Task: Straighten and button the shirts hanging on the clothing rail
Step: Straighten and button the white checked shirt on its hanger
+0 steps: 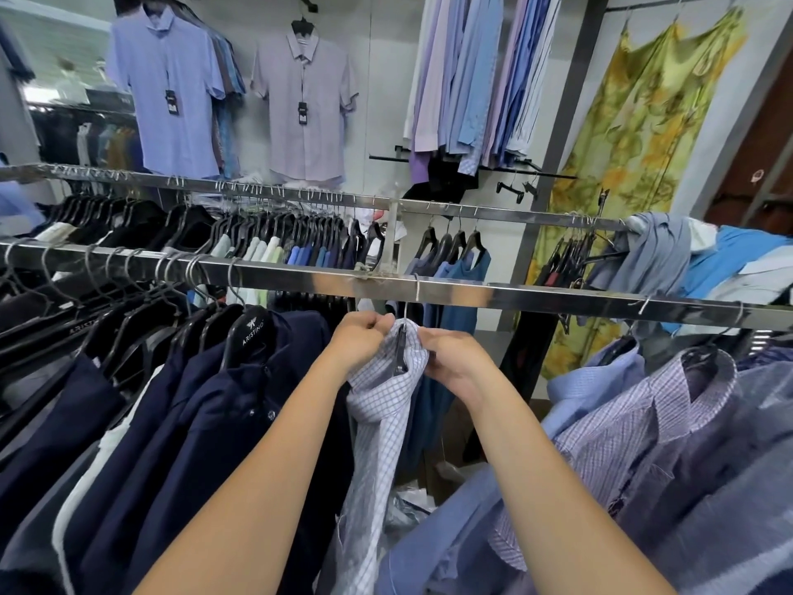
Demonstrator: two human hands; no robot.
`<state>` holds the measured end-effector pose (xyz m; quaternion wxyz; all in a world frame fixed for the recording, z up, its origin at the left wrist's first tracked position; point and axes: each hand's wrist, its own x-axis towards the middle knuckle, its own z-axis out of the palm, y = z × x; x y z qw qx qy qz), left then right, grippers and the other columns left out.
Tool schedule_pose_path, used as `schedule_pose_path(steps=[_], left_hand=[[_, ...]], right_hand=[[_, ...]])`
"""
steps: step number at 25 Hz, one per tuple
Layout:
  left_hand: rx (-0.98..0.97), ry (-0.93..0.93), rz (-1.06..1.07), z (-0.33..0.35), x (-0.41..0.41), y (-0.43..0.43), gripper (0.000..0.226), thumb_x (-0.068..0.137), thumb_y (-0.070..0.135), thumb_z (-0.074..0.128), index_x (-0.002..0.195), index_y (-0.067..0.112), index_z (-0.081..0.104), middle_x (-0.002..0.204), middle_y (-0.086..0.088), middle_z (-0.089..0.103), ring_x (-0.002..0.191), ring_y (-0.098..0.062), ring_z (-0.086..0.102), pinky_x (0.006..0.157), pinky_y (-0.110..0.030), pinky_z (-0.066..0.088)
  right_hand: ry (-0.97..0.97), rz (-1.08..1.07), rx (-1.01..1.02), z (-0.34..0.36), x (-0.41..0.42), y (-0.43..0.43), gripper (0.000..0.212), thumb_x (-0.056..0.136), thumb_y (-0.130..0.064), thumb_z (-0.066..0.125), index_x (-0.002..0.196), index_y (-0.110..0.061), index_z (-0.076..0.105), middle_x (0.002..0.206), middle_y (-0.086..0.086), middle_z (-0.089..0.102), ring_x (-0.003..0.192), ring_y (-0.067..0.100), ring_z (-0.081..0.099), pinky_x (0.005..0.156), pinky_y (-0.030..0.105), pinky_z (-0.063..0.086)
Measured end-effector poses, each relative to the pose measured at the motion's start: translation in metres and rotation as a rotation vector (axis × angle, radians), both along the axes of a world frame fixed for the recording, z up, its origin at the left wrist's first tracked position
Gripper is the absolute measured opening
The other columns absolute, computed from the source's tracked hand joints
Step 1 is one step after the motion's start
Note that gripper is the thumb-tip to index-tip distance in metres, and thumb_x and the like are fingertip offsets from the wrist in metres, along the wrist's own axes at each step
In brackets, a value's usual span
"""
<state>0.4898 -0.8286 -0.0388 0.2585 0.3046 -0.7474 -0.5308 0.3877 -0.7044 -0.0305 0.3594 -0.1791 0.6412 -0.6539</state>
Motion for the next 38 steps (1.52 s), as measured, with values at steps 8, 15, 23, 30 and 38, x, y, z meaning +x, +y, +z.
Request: schedule_pose_path(steps=[8,15,23,30,38], left_hand=[[0.820,0.118,-0.211,-0.023,0.003,-0.016,0.050,0.090,0.035,0.069,0.127,0.002,0.064,0.124,-0.016,0.069,0.117,-0.032,0.065,0.106,-0.049,0.047],[0.097,0.145,-0.091,-0.037,0.024,0.000,0.025,0.077,0.016,0.080,0.098,0.015,0.067,0.082,0.005,0.066,0.076,-0.011,0.062,0.069,-0.021,0.047],[-0.527,0.006,0.090,-0.039,0.012,0.013,0.012,0.088,0.028,0.066,0.093,0.027,0.077,0.064,0.004,0.064,0.064,-0.011,0.057,0.066,-0.024,0.048],[-0.538,-0.071,0.148,-0.048,0.008,0.012,0.018,0.095,0.028,0.061,0.085,0.018,0.071,0.059,0.004,0.052,0.064,-0.017,0.054,0.064,-0.028,0.044],[-0.552,-0.253,0.146,-0.035,0.016,0.006,0.023,0.086,0.005,0.057,0.083,0.027,0.053,0.085,-0.005,0.063,0.076,-0.026,0.060,0.060,-0.032,0.047]], right_hand=[[-0.535,0.015,-0.167,-0.017,0.012,-0.003,0.020,0.094,-0.003,0.065,0.111,0.008,0.068,0.105,0.024,0.073,0.099,0.031,0.071,0.093,0.047,0.057],[-0.085,0.114,0.007,-0.009,0.008,0.016,0.025,0.091,-0.027,0.072,0.112,-0.013,0.069,0.095,0.006,0.074,0.081,0.020,0.068,0.067,0.032,0.058],[0.175,0.122,0.193,0.005,0.007,0.023,0.045,0.076,-0.025,0.074,0.118,-0.030,0.059,0.123,0.010,0.065,0.108,0.025,0.066,0.060,0.027,0.057],[0.693,-0.128,0.317,-0.003,0.014,0.020,0.018,0.084,-0.021,0.067,0.097,-0.021,0.055,0.084,0.007,0.071,0.078,0.022,0.067,0.068,0.034,0.054],[0.801,-0.118,0.287,0.003,-0.001,0.027,0.015,0.081,-0.001,0.060,0.074,-0.014,0.059,0.059,-0.003,0.053,0.058,0.013,0.048,0.053,0.023,0.038]])
